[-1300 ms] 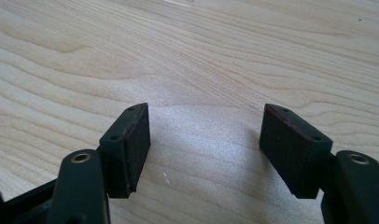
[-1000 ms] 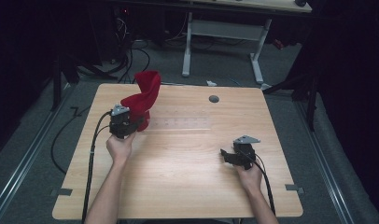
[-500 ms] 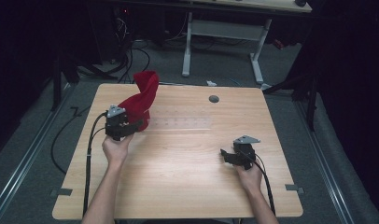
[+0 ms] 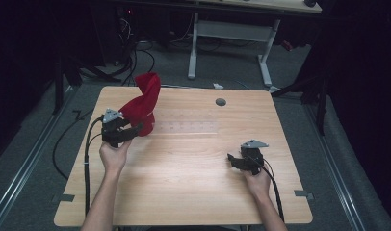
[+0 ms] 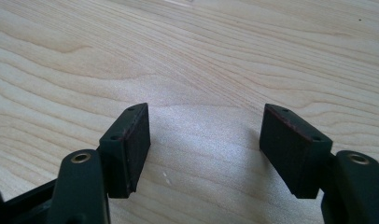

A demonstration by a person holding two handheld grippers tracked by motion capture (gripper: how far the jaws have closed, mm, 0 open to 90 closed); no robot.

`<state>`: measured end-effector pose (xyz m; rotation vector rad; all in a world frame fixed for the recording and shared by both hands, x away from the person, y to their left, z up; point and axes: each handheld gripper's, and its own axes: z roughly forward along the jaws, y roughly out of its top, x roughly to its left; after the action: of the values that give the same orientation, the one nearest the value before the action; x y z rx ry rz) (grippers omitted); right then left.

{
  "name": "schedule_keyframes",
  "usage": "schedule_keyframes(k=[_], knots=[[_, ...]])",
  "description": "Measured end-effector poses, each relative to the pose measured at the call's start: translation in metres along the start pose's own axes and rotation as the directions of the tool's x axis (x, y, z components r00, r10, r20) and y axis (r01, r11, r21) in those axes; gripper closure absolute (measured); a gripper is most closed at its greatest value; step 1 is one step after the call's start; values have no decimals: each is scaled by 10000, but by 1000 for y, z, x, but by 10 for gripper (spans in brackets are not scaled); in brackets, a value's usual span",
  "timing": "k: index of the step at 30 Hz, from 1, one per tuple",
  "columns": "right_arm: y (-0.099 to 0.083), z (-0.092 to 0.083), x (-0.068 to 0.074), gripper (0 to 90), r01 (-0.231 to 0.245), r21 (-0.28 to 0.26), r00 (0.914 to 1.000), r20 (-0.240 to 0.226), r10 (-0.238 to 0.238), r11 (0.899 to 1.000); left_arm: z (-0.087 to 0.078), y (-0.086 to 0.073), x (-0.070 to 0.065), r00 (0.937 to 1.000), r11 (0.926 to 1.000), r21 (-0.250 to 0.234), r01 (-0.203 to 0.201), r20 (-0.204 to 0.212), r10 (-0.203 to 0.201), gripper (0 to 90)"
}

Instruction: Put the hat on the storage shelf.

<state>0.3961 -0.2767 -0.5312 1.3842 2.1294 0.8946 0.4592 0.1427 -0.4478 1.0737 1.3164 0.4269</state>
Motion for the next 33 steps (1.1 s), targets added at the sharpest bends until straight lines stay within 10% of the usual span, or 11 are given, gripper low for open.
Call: schedule_keyframes(k=[33], knots=[[0,0,0,338,14,1,10000,-11,-14,10000,-50,7,-8,9994,9996,-282,-65,337,75,374]])
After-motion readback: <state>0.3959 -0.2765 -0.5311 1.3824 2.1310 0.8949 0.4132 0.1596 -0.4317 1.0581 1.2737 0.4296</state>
